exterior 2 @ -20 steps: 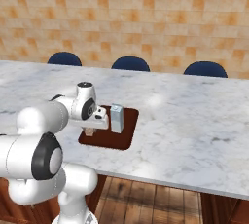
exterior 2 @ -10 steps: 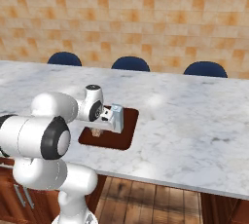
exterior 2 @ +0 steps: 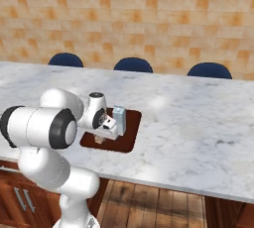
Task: Take out the milk from the fridge and place it on the tray on the counter. Then take the sugar cube near the tray and place it in the tray.
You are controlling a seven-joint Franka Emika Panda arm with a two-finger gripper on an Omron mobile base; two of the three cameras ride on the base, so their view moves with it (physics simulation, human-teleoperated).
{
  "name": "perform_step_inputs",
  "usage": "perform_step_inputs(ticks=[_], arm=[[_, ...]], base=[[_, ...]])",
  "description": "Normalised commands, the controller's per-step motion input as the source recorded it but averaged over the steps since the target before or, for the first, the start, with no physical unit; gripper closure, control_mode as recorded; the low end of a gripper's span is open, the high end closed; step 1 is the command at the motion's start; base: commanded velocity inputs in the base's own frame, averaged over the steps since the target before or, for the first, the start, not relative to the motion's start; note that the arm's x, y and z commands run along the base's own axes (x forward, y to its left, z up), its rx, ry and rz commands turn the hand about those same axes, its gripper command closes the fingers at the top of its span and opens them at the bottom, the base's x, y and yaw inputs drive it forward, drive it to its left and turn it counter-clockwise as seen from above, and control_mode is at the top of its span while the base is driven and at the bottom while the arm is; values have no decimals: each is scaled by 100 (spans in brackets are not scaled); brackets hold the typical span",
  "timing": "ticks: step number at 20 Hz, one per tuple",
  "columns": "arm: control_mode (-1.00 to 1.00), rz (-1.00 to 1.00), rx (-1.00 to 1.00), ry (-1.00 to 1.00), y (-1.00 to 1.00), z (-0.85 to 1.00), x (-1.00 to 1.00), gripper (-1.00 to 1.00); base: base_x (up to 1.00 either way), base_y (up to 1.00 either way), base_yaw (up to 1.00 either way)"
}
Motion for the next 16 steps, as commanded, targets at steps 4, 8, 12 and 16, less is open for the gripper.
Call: perform_step_inputs(ticks=[4,8,12,16], arm=[[-100,-15,-6,-3,3,-41,0,100],[-100,-14,-10,-5,10,-34,13,100],[-100,-13,-1,0,7,11,9,-100],[-100,-12,18,0,0,81,-13,-100]], base=[[0,0,0],[0,0,0],[0,0,0],[0,0,0]])
